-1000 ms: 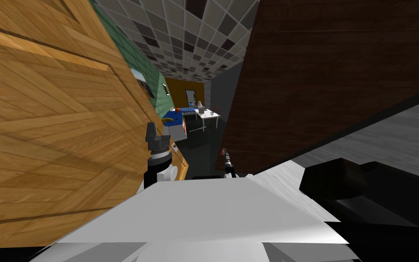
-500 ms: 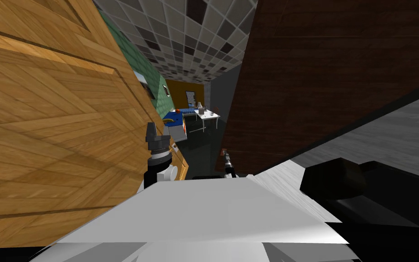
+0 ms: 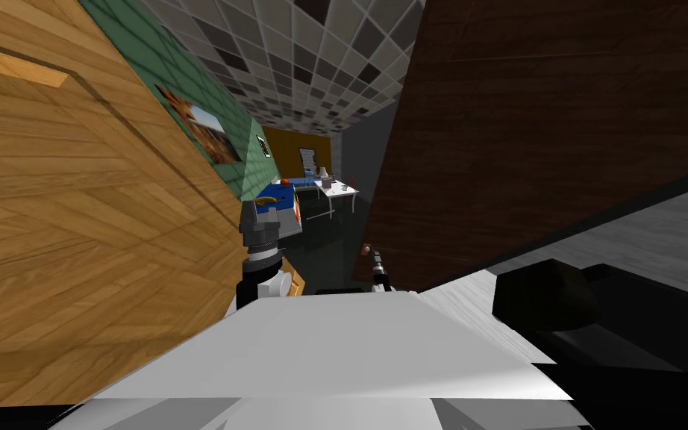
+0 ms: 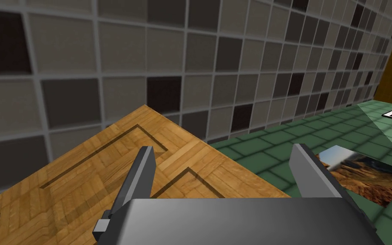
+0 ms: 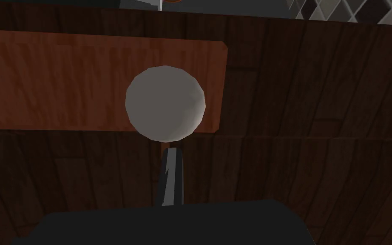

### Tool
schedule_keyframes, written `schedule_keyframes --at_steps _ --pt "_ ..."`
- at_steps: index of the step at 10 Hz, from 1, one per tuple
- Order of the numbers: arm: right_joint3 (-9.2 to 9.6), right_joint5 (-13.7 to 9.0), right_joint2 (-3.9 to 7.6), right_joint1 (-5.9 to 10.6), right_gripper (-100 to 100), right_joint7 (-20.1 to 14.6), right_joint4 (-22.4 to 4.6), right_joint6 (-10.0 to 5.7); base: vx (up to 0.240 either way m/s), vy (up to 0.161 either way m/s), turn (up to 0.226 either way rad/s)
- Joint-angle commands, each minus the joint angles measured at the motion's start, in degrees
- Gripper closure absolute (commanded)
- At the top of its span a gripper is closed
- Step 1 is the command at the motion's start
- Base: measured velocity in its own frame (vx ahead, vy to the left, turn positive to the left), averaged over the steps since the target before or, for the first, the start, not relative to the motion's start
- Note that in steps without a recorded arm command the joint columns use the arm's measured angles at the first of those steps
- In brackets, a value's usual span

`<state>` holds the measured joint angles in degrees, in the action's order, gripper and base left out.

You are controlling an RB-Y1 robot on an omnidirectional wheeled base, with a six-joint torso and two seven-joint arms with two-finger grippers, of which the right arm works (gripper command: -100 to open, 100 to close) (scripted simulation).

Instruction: Push the door open

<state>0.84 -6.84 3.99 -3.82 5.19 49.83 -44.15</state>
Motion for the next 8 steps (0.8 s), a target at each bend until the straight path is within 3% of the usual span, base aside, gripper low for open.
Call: schedule_keyframes --at_steps 1,2,5,8 --pt "-1.05 -0.50 0.59 -0.30 100 0.49 1.21 0.75 0.215 -0.008 -0.098" --pt "1.86 -1.43 0.33 -0.63 -100 1.60 1.43 0.59 0.031 0.006 -0.293" --pt "5.30 -3.17 -0.34 -0.79 -100 3.51 1.66 0.62 -0.125 -0.001 -0.194" --pt "9.06 -5.06 -1.99 -0.97 -100 5.60 1.90 0.65 -0.108 0.021 -0.207"
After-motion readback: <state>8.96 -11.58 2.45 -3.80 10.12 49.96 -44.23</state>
